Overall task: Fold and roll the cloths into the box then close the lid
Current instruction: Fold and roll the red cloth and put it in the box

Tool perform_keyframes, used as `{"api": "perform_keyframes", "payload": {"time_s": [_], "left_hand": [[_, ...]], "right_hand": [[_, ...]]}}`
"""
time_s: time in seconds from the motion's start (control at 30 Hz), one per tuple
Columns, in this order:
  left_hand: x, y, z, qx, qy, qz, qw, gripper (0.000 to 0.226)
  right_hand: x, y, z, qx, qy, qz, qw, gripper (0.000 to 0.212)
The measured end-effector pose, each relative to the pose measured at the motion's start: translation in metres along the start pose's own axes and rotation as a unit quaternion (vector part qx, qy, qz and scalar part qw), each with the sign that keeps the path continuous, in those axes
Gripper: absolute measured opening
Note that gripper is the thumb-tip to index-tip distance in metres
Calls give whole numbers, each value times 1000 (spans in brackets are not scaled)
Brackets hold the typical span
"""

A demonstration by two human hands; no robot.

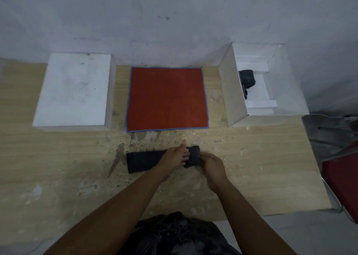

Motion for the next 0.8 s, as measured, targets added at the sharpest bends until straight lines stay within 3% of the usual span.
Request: {"api": "perform_keyframes", "payload": {"time_s": [0.07,0.13,0.3,0.47,0.67,0.8], "left_hand": [[3,-1,0,-3,-23,-16,1000,55],[9,2,3,-34,-53,-23,998,44],[37,10,8,-116,-135,13,984,36],[63,7,0,-113,-205,71,970,45],[74,11,2,-162,-260,131,943,42],[77,16,9,-204,-251,162,932,25]], "right_hand": [[-11,7,1,-40,-73,-68,994,24],[-19,11,-1,-39,-79,-102,991,23],[-35,22,-15,55,45,-92,993,21],[-42,22,-9,94,101,-33,990,17],[-52,26,-4,79,147,-42,985,18],[-58,26,-3,65,123,-51,989,13]]}}
Point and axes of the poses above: each hand's wrist, its own y-axis away from the middle knuckle, its own x-axis out of the back of the hand, z = x × y, the point moved 8 cm from there along -y, towards the middle knuckle, and after that the axes turned 12 degrees about y, right-handed, at the moved point
